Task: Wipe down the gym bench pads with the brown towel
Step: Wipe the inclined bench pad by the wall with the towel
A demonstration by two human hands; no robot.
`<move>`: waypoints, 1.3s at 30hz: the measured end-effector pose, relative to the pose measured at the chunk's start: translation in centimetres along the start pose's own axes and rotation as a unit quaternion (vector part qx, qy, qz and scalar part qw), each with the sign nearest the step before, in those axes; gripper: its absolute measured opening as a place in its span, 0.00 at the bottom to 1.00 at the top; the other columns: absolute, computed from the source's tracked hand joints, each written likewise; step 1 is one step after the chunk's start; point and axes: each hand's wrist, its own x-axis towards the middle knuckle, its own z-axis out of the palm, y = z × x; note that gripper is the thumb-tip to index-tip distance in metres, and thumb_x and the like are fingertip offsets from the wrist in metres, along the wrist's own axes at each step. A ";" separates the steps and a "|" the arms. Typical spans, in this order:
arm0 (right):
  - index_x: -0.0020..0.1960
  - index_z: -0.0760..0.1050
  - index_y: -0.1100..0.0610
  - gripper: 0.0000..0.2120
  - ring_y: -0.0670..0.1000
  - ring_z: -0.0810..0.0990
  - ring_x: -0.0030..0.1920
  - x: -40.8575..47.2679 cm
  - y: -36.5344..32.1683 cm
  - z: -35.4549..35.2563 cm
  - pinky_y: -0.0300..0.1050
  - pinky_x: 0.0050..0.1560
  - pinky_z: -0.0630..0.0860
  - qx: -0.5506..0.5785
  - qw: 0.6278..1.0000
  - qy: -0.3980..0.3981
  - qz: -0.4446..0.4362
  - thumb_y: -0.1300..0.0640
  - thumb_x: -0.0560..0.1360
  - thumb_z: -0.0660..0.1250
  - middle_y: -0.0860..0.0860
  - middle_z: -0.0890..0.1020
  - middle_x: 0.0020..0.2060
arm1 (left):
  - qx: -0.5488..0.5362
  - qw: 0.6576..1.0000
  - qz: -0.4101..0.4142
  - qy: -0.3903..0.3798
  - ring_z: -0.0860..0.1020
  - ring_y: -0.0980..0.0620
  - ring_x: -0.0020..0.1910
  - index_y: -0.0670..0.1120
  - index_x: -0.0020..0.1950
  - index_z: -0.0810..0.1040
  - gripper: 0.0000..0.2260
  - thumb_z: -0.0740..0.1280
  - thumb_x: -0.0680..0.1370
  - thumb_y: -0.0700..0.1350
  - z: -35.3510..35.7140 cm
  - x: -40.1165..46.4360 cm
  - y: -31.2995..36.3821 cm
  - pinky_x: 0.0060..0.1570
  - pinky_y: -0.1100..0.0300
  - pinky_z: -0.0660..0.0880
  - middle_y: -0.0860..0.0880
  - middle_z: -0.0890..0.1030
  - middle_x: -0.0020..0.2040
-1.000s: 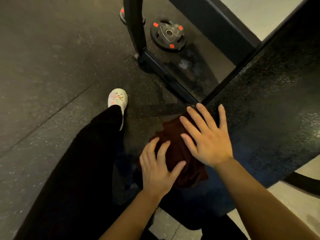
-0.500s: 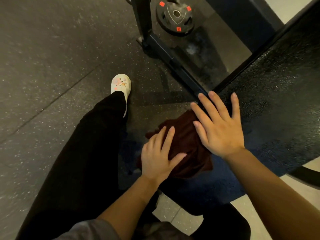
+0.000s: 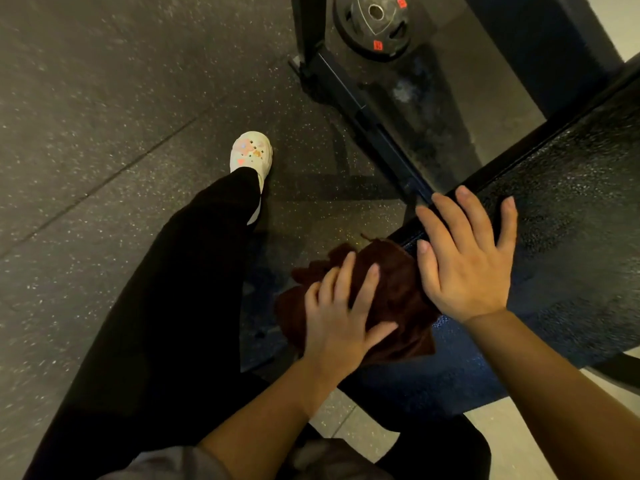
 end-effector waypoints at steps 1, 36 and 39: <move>0.66 0.76 0.57 0.19 0.56 0.65 0.74 0.0 0.0 0.1 0.66 0.74 0.52 -0.001 1.000 -0.002 -0.001 0.50 0.81 0.56 0.55 0.76 0.67 | -0.006 1.000 0.001 -0.003 0.68 0.42 0.65 0.50 0.78 0.53 0.37 0.57 0.75 0.67 0.0 1.1 0.7 0.55 0.43 0.75 0.41 0.62 0.74; 0.70 0.68 0.59 0.18 0.59 0.64 0.74 -2.9 1.9 -3.3 0.59 0.76 0.53 0.161 0.962 0.109 0.192 0.54 0.82 0.57 0.62 0.67 0.72 | 0.010 0.993 0.104 -0.053 0.66 0.41 0.70 0.50 0.82 0.45 0.35 0.54 0.79 0.62 -1.5 7.2 3.9 0.57 0.47 0.75 0.42 0.53 0.80; 0.70 0.70 0.62 0.20 0.57 0.62 0.75 -5.9 3.2 -3.8 0.62 0.76 0.55 0.177 0.920 0.121 0.329 0.52 0.83 0.54 0.61 0.67 0.73 | 0.054 0.990 0.122 -0.045 0.63 0.36 0.70 0.49 0.80 0.53 0.33 0.52 0.79 0.63 -1.4 9.9 7.1 0.59 0.41 0.73 0.45 0.52 0.80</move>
